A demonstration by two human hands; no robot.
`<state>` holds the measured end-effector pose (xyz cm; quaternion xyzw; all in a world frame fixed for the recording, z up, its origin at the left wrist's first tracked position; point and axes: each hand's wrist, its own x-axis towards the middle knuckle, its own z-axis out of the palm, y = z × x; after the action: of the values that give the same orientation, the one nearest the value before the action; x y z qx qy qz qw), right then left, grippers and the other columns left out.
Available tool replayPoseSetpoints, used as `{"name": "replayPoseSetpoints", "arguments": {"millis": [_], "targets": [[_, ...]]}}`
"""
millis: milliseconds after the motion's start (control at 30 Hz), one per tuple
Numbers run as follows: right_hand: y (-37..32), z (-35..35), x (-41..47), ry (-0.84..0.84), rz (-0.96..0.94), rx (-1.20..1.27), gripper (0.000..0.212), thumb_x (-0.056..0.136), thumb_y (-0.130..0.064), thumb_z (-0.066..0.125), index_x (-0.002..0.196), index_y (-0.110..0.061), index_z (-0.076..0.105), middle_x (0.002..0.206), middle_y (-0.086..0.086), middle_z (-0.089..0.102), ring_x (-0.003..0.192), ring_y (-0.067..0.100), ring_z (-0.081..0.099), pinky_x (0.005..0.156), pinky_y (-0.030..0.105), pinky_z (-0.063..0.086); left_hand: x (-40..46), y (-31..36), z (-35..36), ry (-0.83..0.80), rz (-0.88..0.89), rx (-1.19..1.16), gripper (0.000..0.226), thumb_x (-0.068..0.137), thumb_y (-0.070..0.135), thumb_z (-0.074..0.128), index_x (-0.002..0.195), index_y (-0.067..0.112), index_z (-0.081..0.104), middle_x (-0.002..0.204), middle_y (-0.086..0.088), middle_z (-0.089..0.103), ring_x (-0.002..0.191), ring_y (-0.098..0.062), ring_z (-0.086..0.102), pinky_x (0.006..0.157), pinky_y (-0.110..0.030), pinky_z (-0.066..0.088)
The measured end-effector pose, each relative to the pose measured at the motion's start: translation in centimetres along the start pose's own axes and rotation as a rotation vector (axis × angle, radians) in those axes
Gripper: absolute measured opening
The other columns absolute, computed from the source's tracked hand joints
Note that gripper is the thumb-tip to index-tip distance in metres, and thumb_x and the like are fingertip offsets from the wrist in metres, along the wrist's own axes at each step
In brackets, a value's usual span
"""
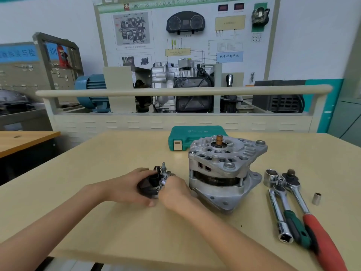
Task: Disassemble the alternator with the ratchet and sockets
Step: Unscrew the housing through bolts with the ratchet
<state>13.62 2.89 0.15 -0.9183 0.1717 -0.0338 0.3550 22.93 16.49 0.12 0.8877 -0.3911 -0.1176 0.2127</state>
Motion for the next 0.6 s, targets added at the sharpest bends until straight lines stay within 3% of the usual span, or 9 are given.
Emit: {"name": "replayPoseSetpoints", "arguments": {"millis": [100, 233, 400, 500, 600], "targets": [[0.1, -0.1, -0.3, -0.014, -0.023, -0.032, 0.037, 0.088, -0.02, 0.06, 0.121, -0.006, 0.053, 0.123, 0.012, 0.057, 0.112, 0.027, 0.056, 0.073, 0.025, 0.037, 0.2, -0.1, 0.6, 0.102, -0.005, 0.053, 0.095, 0.053, 0.063, 0.065, 0.137, 0.028, 0.038, 0.128, 0.008, 0.042, 0.121, -0.006, 0.041, 0.102, -0.017, 0.033], [0.5, -0.3, -0.6, -0.002, -0.036, -0.089, 0.034, 0.09, -0.023, 0.058, 0.12, -0.008, 0.054, 0.124, 0.01, 0.056, 0.113, 0.026, 0.055, 0.074, 0.026, 0.034, 0.1, 0.0, 0.9, 0.172, 0.043, 0.16, 0.091, 0.053, 0.072, 0.055, 0.131, 0.029, 0.042, 0.119, 0.008, 0.044, 0.109, -0.007, 0.049, 0.097, -0.021, 0.04], [0.7, 0.0, -0.5, 0.026, -0.026, -0.117, 0.028, 0.093, -0.018, 0.052, 0.12, -0.007, 0.054, 0.123, 0.01, 0.057, 0.112, 0.026, 0.056, 0.077, 0.027, 0.04, 0.0, -0.4, 1.0, 0.242, 0.133, 0.278, 0.064, 0.074, 0.049, 0.068, 0.128, 0.023, 0.044, 0.115, 0.006, 0.045, 0.097, -0.009, 0.055, 0.088, -0.019, 0.043], [0.9, 0.1, -0.5, 0.022, -0.012, -0.119, 0.024, 0.095, -0.016, 0.048, 0.116, -0.008, 0.055, 0.12, 0.009, 0.059, 0.109, 0.025, 0.057, 0.074, 0.027, 0.039, 0.0, -0.7, 1.4, 0.337, 0.142, 0.365, 0.053, 0.077, 0.038, 0.064, 0.124, 0.02, 0.046, 0.114, 0.004, 0.047, 0.092, -0.012, 0.055, 0.081, -0.019, 0.042], [1.0, 0.0, -0.5, 0.027, -0.012, -0.115, 0.021, 0.095, -0.018, 0.049, 0.112, -0.009, 0.056, 0.116, 0.008, 0.06, 0.105, 0.024, 0.058, 0.07, 0.027, 0.038, 0.0, -0.7, 1.9, 0.371, 0.124, 0.316, 0.051, 0.078, 0.033, 0.063, 0.123, 0.018, 0.046, 0.112, 0.004, 0.045, 0.094, -0.014, 0.054, 0.084, -0.022, 0.043]]}}
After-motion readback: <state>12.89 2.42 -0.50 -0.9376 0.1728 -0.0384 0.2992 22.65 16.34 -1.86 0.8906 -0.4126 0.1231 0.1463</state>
